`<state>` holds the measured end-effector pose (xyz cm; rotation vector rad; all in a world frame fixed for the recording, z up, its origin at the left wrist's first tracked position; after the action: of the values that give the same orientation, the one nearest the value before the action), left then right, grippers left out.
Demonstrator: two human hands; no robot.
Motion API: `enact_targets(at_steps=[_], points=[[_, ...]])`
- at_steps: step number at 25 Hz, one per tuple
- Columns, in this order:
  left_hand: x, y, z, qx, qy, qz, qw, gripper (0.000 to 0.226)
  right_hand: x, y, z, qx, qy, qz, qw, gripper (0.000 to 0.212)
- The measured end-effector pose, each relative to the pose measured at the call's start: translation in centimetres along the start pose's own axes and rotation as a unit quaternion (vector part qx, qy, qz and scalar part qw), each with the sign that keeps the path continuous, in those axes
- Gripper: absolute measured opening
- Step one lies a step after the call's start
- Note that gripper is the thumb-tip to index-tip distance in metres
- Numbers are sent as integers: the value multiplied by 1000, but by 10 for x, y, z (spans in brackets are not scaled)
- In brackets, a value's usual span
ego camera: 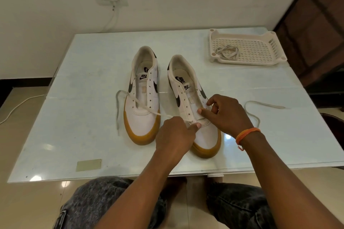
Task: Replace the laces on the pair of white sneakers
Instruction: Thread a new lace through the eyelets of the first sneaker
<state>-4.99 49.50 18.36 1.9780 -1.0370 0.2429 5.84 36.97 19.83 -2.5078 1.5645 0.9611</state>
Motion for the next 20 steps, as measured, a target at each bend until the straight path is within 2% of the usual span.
enact_targets(at_steps=[2, 5, 6, 8, 10, 11, 13, 14, 15, 17, 19, 20], points=[[0, -4, -1, 6, 28, 11, 1000, 45, 1, 1, -4, -29, -9, -10, 999, 44], [4, -2, -9, 31, 31, 47, 998, 32, 13, 8, -5, -152, -59, -2, 987, 47], [6, 1, -14, 52, 14, 60, 997, 30, 18, 12, -6, -187, -65, 3, 980, 43], [18, 11, -26, 109, -13, 109, 988, 29, 24, 16, -15, -203, -90, -3, 975, 23], [37, 21, -29, 134, 19, 204, 970, 15, 21, 23, -31, -184, -177, -34, 966, 9], [47, 23, -25, 105, 54, 255, 960, 16, 17, 28, -40, -177, -234, -57, 954, 11], [62, 23, -6, -11, 132, 308, 942, 34, 7, 39, -58, -169, -351, -106, 915, 22], [67, 24, 1, -47, 147, 320, 935, 28, 6, 42, -67, -159, -409, -121, 890, 27], [69, 23, 4, -46, 149, 336, 929, 18, 11, 44, -76, -137, -469, -123, 864, 30], [64, 17, -3, 23, 165, 351, 922, 15, 38, 44, -95, -50, -594, -96, 797, 32], [50, 7, -22, 131, 245, 309, 909, 23, 79, 49, -113, 65, -671, -52, 736, 20], [40, 0, -32, 182, 292, 273, 898, 24, 96, 52, -118, 110, -679, -28, 726, 17]])
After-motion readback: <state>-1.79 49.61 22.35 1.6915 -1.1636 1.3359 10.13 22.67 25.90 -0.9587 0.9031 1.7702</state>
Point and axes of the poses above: each hand's wrist, its own y-axis away from the middle knuckle, its own z-axis out of the palm, x = y × z, the point moved 6 cm from there along -y, towards the middle knuckle, and after that the axes turned 11 degrees about -x, right-handed, at the moved point
